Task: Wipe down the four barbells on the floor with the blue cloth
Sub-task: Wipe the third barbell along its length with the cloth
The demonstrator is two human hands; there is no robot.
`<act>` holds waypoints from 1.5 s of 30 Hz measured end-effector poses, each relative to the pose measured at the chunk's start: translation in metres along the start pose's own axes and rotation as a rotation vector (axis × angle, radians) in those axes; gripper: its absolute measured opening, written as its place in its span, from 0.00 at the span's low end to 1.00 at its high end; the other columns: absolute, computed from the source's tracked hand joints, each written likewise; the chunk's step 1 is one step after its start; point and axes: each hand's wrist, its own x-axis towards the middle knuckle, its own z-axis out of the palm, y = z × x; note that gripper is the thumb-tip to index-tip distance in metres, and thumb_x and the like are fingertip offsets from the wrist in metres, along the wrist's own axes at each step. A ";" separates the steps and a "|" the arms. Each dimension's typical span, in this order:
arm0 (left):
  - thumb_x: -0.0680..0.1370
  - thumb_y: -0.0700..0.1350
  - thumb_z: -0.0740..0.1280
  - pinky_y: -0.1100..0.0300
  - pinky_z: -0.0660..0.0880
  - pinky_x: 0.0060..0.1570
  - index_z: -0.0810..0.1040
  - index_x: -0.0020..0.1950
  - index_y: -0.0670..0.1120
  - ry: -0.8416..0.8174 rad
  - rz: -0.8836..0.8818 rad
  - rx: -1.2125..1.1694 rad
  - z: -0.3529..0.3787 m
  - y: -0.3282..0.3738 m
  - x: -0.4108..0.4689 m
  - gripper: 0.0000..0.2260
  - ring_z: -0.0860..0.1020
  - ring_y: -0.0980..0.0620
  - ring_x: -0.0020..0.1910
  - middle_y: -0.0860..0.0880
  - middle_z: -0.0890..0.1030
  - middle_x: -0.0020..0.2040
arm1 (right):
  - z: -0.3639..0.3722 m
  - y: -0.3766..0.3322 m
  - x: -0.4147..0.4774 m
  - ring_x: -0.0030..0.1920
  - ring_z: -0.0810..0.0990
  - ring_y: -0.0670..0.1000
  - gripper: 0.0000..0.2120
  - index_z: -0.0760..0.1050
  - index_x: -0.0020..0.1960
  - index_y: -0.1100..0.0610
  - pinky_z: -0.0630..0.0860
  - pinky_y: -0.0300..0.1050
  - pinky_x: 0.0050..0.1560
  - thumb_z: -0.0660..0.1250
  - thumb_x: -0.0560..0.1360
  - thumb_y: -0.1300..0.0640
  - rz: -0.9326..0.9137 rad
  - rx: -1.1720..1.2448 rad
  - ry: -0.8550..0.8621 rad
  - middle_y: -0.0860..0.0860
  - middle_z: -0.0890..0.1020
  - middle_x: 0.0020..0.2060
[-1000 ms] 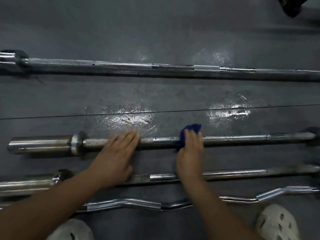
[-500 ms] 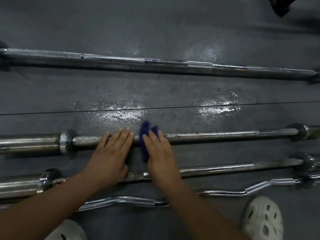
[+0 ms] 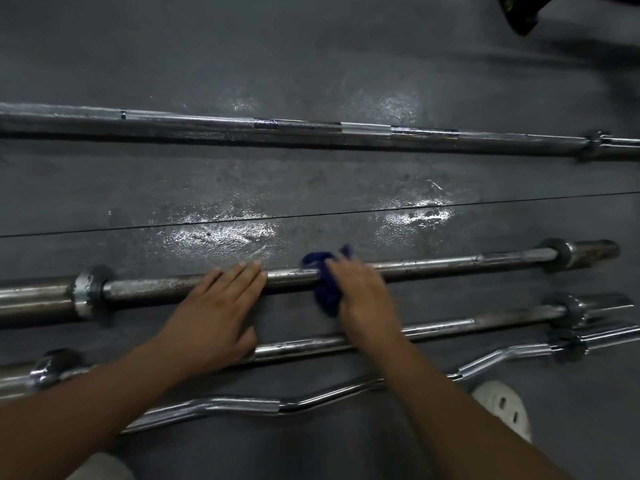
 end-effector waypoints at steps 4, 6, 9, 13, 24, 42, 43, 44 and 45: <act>0.71 0.60 0.60 0.44 0.57 0.73 0.65 0.77 0.42 0.002 -0.021 -0.009 0.003 0.004 0.000 0.38 0.63 0.44 0.76 0.43 0.63 0.78 | -0.002 0.043 -0.013 0.67 0.71 0.64 0.32 0.71 0.70 0.58 0.68 0.61 0.67 0.56 0.66 0.65 0.503 0.024 0.148 0.58 0.73 0.69; 0.71 0.61 0.59 0.45 0.55 0.73 0.64 0.78 0.42 0.001 -0.034 -0.017 0.003 0.007 0.000 0.38 0.63 0.44 0.76 0.43 0.63 0.78 | 0.008 -0.002 -0.009 0.66 0.70 0.63 0.30 0.71 0.70 0.56 0.69 0.59 0.65 0.60 0.67 0.66 0.401 0.051 0.102 0.56 0.73 0.69; 0.72 0.61 0.59 0.48 0.54 0.73 0.63 0.78 0.43 0.007 -0.024 -0.020 0.001 0.004 0.000 0.38 0.63 0.45 0.76 0.44 0.62 0.78 | 0.013 -0.040 -0.013 0.73 0.65 0.57 0.28 0.67 0.72 0.52 0.62 0.58 0.72 0.60 0.71 0.59 -0.099 -0.052 -0.098 0.51 0.70 0.72; 0.72 0.62 0.59 0.50 0.56 0.72 0.64 0.78 0.43 0.004 -0.005 -0.020 -0.001 0.001 0.001 0.38 0.64 0.46 0.76 0.45 0.63 0.78 | -0.013 0.050 -0.012 0.65 0.74 0.58 0.22 0.72 0.65 0.51 0.67 0.54 0.61 0.62 0.71 0.58 0.166 -0.087 0.052 0.50 0.76 0.65; 0.72 0.61 0.59 0.49 0.54 0.74 0.61 0.79 0.43 -0.012 -0.039 -0.030 -0.001 0.004 0.001 0.39 0.61 0.47 0.77 0.45 0.61 0.79 | -0.008 0.049 -0.002 0.67 0.71 0.61 0.21 0.73 0.66 0.56 0.70 0.56 0.66 0.60 0.73 0.56 0.160 -0.007 0.049 0.53 0.76 0.66; 0.71 0.62 0.59 0.49 0.51 0.74 0.60 0.80 0.45 -0.031 -0.048 -0.075 -0.002 0.002 0.001 0.40 0.60 0.47 0.78 0.46 0.60 0.79 | 0.005 -0.038 0.007 0.61 0.75 0.62 0.26 0.76 0.62 0.55 0.71 0.55 0.59 0.66 0.64 0.64 0.063 -0.006 -0.078 0.54 0.78 0.61; 0.71 0.61 0.60 0.50 0.52 0.74 0.61 0.79 0.45 -0.027 -0.038 -0.073 -0.003 0.001 0.002 0.39 0.62 0.47 0.77 0.45 0.62 0.79 | 0.006 -0.050 0.012 0.61 0.76 0.61 0.25 0.77 0.62 0.55 0.73 0.55 0.60 0.64 0.66 0.61 -0.051 0.048 -0.114 0.54 0.79 0.61; 0.70 0.61 0.60 0.50 0.52 0.73 0.62 0.79 0.45 -0.027 -0.025 -0.069 -0.004 -0.001 0.002 0.39 0.63 0.47 0.76 0.45 0.64 0.78 | -0.002 -0.055 0.018 0.59 0.77 0.60 0.24 0.78 0.62 0.54 0.74 0.53 0.60 0.61 0.66 0.59 -0.064 0.144 -0.114 0.54 0.81 0.59; 0.71 0.61 0.60 0.51 0.52 0.73 0.62 0.79 0.45 -0.033 -0.017 -0.069 -0.004 -0.002 0.002 0.39 0.63 0.47 0.76 0.45 0.64 0.78 | -0.010 -0.052 0.023 0.56 0.79 0.57 0.24 0.79 0.62 0.52 0.76 0.50 0.58 0.60 0.67 0.60 0.004 0.261 -0.093 0.54 0.82 0.57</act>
